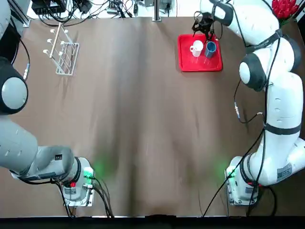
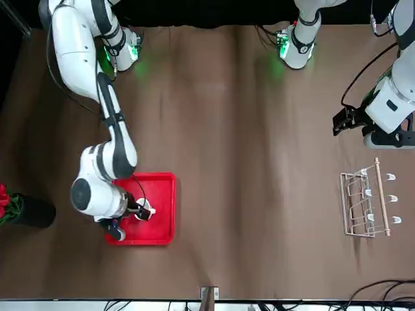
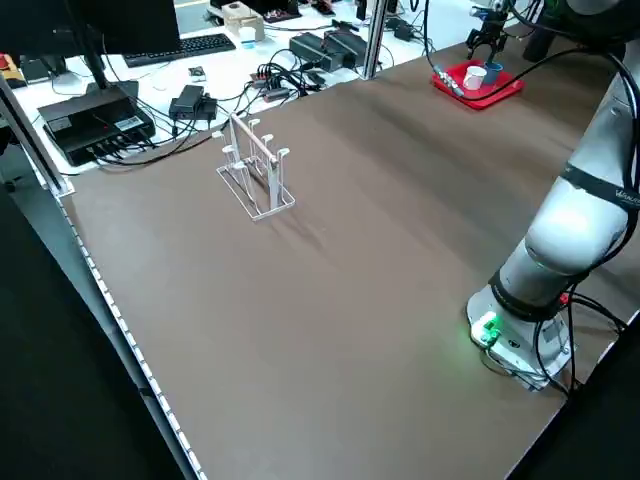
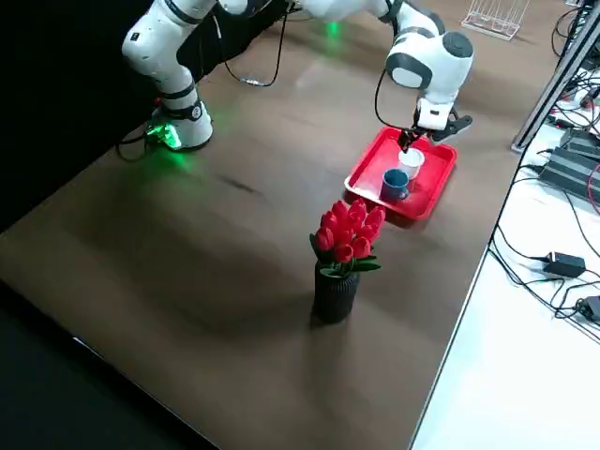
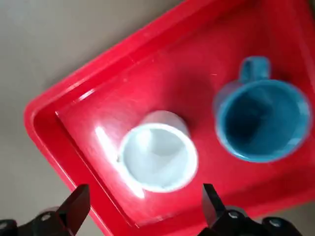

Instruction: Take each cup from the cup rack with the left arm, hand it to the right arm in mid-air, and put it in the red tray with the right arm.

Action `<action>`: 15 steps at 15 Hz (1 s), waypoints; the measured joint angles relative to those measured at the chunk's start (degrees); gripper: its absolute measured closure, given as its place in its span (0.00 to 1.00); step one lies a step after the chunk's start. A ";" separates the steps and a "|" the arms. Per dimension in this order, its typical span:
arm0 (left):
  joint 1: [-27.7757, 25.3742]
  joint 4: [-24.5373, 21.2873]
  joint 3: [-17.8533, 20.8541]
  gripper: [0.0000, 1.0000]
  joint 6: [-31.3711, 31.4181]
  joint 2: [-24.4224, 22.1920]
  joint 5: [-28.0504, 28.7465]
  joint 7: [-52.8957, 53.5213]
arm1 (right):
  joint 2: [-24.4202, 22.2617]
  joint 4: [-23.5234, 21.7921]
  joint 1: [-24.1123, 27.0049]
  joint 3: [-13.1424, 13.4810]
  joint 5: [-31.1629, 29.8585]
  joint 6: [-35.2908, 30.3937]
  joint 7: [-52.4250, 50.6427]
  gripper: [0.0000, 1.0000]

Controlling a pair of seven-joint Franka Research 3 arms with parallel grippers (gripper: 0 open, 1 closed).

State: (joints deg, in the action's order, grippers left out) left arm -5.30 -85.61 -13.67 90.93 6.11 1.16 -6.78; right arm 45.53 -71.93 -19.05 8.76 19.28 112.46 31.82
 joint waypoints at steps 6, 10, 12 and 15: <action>0.03 0.01 -0.01 0.00 0.05 0.00 -0.02 0.01 | -5.33 4.01 9.46 0.97 -0.43 -17.13 -21.86 0.00; 0.05 0.01 -0.02 0.00 0.06 0.00 -0.02 0.01 | -12.58 4.80 13.39 1.32 -12.61 -26.22 -32.38 0.00; 0.04 0.00 -0.02 0.00 0.06 0.00 -0.02 0.01 | -17.60 4.77 13.48 1.26 -17.71 -30.41 -33.98 0.00; 0.00 0.01 0.02 0.00 0.07 0.00 -0.04 0.01 | -23.44 4.11 13.37 0.89 -18.46 -32.63 -37.09 0.00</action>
State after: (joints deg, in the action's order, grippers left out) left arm -5.30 -85.60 -13.65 91.00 6.11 1.12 -6.76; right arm 22.09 -67.82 -5.68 9.65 0.82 79.83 -5.27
